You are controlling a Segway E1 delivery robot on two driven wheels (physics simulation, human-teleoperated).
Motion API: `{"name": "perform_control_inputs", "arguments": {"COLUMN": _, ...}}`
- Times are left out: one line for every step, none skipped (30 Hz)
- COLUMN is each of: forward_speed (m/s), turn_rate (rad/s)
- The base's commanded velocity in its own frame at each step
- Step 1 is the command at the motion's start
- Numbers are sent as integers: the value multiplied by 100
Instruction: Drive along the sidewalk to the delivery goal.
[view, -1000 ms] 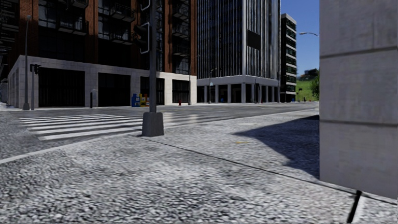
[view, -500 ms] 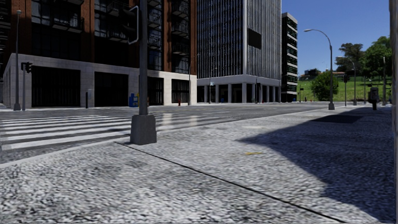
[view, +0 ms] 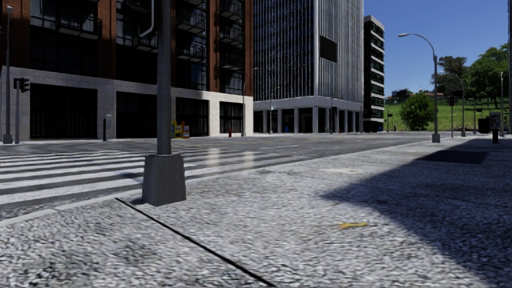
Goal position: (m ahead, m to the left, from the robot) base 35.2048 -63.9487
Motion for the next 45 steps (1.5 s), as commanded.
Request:
{"name": "perform_control_inputs", "arguments": {"forward_speed": 200, "turn_rate": -58}}
{"name": "perform_control_inputs", "arguments": {"forward_speed": 200, "turn_rate": -58}}
{"name": "perform_control_inputs", "arguments": {"forward_speed": 200, "turn_rate": -58}}
{"name": "perform_control_inputs", "arguments": {"forward_speed": 200, "turn_rate": -58}}
{"name": "perform_control_inputs", "arguments": {"forward_speed": 200, "turn_rate": -58}}
{"name": "perform_control_inputs", "arguments": {"forward_speed": 200, "turn_rate": -58}}
{"name": "perform_control_inputs", "arguments": {"forward_speed": 200, "turn_rate": -58}}
{"name": "perform_control_inputs", "arguments": {"forward_speed": 200, "turn_rate": -58}}
{"name": "perform_control_inputs", "arguments": {"forward_speed": 200, "turn_rate": -58}}
{"name": "perform_control_inputs", "arguments": {"forward_speed": 200, "turn_rate": -58}}
{"name": "perform_control_inputs", "arguments": {"forward_speed": 200, "turn_rate": -60}}
{"name": "perform_control_inputs", "arguments": {"forward_speed": 200, "turn_rate": -62}}
{"name": "perform_control_inputs", "arguments": {"forward_speed": 200, "turn_rate": -63}}
{"name": "perform_control_inputs", "arguments": {"forward_speed": 200, "turn_rate": -62}}
{"name": "perform_control_inputs", "arguments": {"forward_speed": 200, "turn_rate": -61}}
{"name": "perform_control_inputs", "arguments": {"forward_speed": 200, "turn_rate": -60}}
{"name": "perform_control_inputs", "arguments": {"forward_speed": 200, "turn_rate": -60}}
{"name": "perform_control_inputs", "arguments": {"forward_speed": 200, "turn_rate": -60}}
{"name": "perform_control_inputs", "arguments": {"forward_speed": 200, "turn_rate": -59}}
{"name": "perform_control_inputs", "arguments": {"forward_speed": 200, "turn_rate": -59}}
{"name": "perform_control_inputs", "arguments": {"forward_speed": 200, "turn_rate": -59}}
{"name": "perform_control_inputs", "arguments": {"forward_speed": 200, "turn_rate": -59}}
{"name": "perform_control_inputs", "arguments": {"forward_speed": 200, "turn_rate": -58}}
{"name": "perform_control_inputs", "arguments": {"forward_speed": 200, "turn_rate": -58}}
{"name": "perform_control_inputs", "arguments": {"forward_speed": 200, "turn_rate": -58}}
{"name": "perform_control_inputs", "arguments": {"forward_speed": 200, "turn_rate": -58}}
{"name": "perform_control_inputs", "arguments": {"forward_speed": 200, "turn_rate": -58}}
{"name": "perform_control_inputs", "arguments": {"forward_speed": 200, "turn_rate": -57}}
{"name": "perform_control_inputs", "arguments": {"forward_speed": 200, "turn_rate": -57}}
{"name": "perform_control_inputs", "arguments": {"forward_speed": 200, "turn_rate": -57}}
{"name": "perform_control_inputs", "arguments": {"forward_speed": 200, "turn_rate": -55}}
{"name": "perform_control_inputs", "arguments": {"forward_speed": 200, "turn_rate": -54}}
{"name": "perform_control_inputs", "arguments": {"forward_speed": 200, "turn_rate": -53}}
{"name": "perform_control_inputs", "arguments": {"forward_speed": 200, "turn_rate": -52}}
{"name": "perform_control_inputs", "arguments": {"forward_speed": 200, "turn_rate": -51}}
{"name": "perform_control_inputs", "arguments": {"forward_speed": 200, "turn_rate": -51}}
{"name": "perform_control_inputs", "arguments": {"forward_speed": 200, "turn_rate": -51}}
{"name": "perform_control_inputs", "arguments": {"forward_speed": 200, "turn_rate": 0}}
{"name": "perform_control_inputs", "arguments": {"forward_speed": 200, "turn_rate": 0}}
{"name": "perform_control_inputs", "arguments": {"forward_speed": 200, "turn_rate": 0}}
{"name": "perform_control_inputs", "arguments": {"forward_speed": 200, "turn_rate": 0}}
{"name": "perform_control_inputs", "arguments": {"forward_speed": 200, "turn_rate": 0}}
{"name": "perform_control_inputs", "arguments": {"forward_speed": 200, "turn_rate": 0}}
{"name": "perform_control_inputs", "arguments": {"forward_speed": 200, "turn_rate": 0}}
{"name": "perform_control_inputs", "arguments": {"forward_speed": 200, "turn_rate": 0}}
